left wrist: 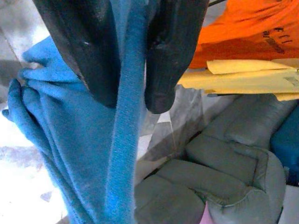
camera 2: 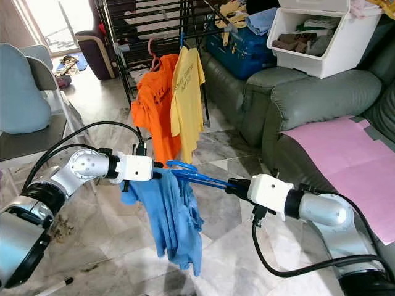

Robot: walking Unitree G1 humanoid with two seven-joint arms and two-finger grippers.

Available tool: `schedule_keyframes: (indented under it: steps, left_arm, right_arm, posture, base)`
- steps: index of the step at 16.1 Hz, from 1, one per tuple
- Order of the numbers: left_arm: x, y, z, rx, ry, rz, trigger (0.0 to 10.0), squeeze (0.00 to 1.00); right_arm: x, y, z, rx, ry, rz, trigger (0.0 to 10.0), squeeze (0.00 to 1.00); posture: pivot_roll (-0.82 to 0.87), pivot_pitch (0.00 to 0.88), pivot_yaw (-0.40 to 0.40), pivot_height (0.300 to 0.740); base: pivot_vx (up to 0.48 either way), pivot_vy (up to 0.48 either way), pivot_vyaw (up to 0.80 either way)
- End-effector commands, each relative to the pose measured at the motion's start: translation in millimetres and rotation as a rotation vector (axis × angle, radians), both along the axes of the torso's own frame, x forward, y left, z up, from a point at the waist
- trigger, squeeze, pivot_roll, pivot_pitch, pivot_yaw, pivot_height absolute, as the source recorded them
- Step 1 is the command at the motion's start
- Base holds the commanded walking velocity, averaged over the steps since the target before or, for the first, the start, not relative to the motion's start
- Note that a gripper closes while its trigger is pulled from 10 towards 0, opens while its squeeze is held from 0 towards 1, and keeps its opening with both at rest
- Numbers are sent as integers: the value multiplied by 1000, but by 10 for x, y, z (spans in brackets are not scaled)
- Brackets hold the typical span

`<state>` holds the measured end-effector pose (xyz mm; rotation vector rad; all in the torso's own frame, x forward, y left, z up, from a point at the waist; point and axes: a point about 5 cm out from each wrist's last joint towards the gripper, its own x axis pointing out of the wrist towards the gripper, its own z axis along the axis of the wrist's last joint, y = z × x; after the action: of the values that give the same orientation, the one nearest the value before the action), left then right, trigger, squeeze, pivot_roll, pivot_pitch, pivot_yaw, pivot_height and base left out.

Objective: Hang hanger

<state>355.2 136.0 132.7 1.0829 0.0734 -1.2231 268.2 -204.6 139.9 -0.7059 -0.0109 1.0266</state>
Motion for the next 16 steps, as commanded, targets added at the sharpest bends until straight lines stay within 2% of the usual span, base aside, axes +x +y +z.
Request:
schedule_keyframes:
  steps: [1,5,7,8,9,11,12,13,16]
  left_arm:
    - [27,19,44,30,4,-3,0,0]
    - [36,32,60,38,29,-1,0,0]
    - [29,15,60,10,64,-2,0,0]
    - [26,16,51,13,70,-2,0,0]
    - [19,23,34,15,81,0,0,0]
    - [-1,43,-8,23,100,2,0,0]
    - [-4,48,-16,19,104,7,0,0]
    - [0,47,-19,8,101,19,0,0]
    - [-32,33,-83,-7,125,22,0,0]
  right_arm:
    - [29,47,71,23,-51,7,10000,0]
    - [43,59,55,21,-49,15,10000,0]
    - [47,69,36,15,-42,19,10000,0]
    - [47,63,27,11,-28,19,10000,333]
    - [44,44,20,21,1,14,10000,1000]
    - [38,-20,28,5,26,11,10000,1000]
    - [41,-119,1,-46,91,7,10000,1000]
    - [91,-238,13,-102,94,-21,10000,1000]
    - [285,-374,257,-61,74,-90,10000,1000]
  posture:
    - [-209,0,83,740]
    - [-205,0,78,740]
    - [-207,0,78,740]
    - [-210,0,79,740]
    - [-212,0,80,740]
    - [-216,0,79,740]
    - [-219,0,80,740]
    - [-221,0,81,740]
    - [-220,0,79,740]
  base:
    - [0,0,0]
    - [0,0,0]
    - [0,0,0]
    - [0,0,0]
    - [0,0,0]
    - [0,0,0]
    - [0,0,0]
    - [0,0,0]
    - [0,0,0]
